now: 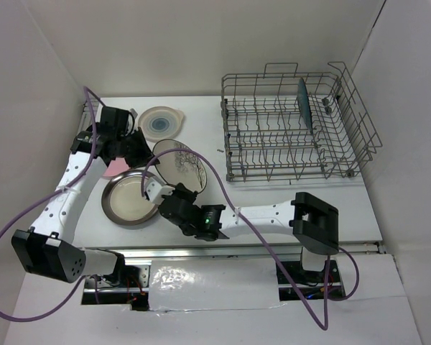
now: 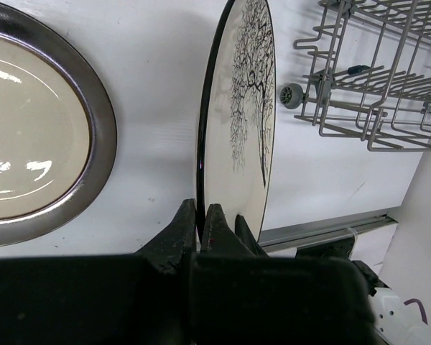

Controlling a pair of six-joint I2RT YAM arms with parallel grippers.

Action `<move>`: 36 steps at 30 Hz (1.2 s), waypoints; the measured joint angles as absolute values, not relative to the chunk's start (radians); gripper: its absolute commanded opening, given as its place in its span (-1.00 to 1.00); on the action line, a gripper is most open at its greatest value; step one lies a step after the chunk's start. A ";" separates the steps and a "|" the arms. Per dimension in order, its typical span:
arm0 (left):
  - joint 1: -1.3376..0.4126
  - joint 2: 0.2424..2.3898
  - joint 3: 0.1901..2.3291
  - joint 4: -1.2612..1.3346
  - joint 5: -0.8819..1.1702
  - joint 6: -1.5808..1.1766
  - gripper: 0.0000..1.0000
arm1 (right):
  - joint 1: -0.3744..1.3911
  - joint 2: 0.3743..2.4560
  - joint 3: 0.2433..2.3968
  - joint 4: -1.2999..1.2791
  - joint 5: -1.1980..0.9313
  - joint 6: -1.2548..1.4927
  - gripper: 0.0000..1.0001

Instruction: Load the mixed dishes into the dish rack

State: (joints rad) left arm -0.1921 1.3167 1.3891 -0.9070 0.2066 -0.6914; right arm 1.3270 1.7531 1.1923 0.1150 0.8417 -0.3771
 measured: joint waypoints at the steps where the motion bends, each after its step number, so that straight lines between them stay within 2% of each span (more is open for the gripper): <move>1: -0.192 1.317 1.388 -0.906 0.207 -0.693 -1.00 | 1.327 1.753 1.192 0.113 0.842 -0.379 -1.00; 4: -0.191 1.299 1.367 -0.888 0.210 -0.697 -0.99 | 1.327 1.750 1.192 0.104 0.834 -0.384 -1.00; 6: -0.186 1.279 1.352 -0.878 0.214 -0.699 -0.71 | 1.327 1.741 1.192 0.095 0.820 -0.385 -1.00; 7: -0.184 1.271 1.351 -0.878 0.216 -0.699 -0.49 | 1.328 1.733 1.192 0.091 0.813 -0.387 -1.00; 9: -0.177 1.256 1.351 -0.875 0.230 -0.672 -0.31 | 1.328 1.708 1.192 0.084 0.791 -0.379 -1.00; 11: -0.170 1.248 1.359 -0.868 0.252 -0.642 -0.27 | 1.325 1.681 1.192 0.072 0.757 -0.359 -1.00; 12: -0.168 1.248 1.370 -0.865 0.263 -0.627 0.00 | 1.322 1.668 1.192 0.066 0.743 -0.353 -1.00; 14: -0.165 1.249 1.384 -0.850 0.278 -0.603 0.32 | 1.318 1.650 1.192 0.059 0.725 -0.348 -1.00; 15: -0.164 1.250 1.390 -0.841 0.285 -0.596 0.63 | 1.317 1.644 1.192 0.055 0.714 -0.348 -1.00; 17: -0.162 1.254 1.407 -0.829 0.297 -0.583 0.88 | 1.319 1.636 1.193 0.041 0.691 -0.348 -1.00; 20: -0.152 1.271 1.443 -0.827 0.305 -0.575 0.98 | 1.319 1.630 1.193 0.005 0.656 -0.345 -1.00; 29: -0.044 1.334 1.613 -0.837 0.290 -0.555 0.99 | 1.304 1.530 1.195 -0.081 0.535 -0.301 -1.00; 36: 0.052 1.324 1.645 -0.860 0.207 -0.525 0.99 | 1.207 1.423 1.302 -0.154 0.415 -0.231 -1.00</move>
State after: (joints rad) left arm 0.0517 1.3243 1.6455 -0.8604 0.2066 -0.5251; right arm 1.2068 1.4235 1.3018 -0.1535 0.4152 -0.2314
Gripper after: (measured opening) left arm 0.993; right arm 0.103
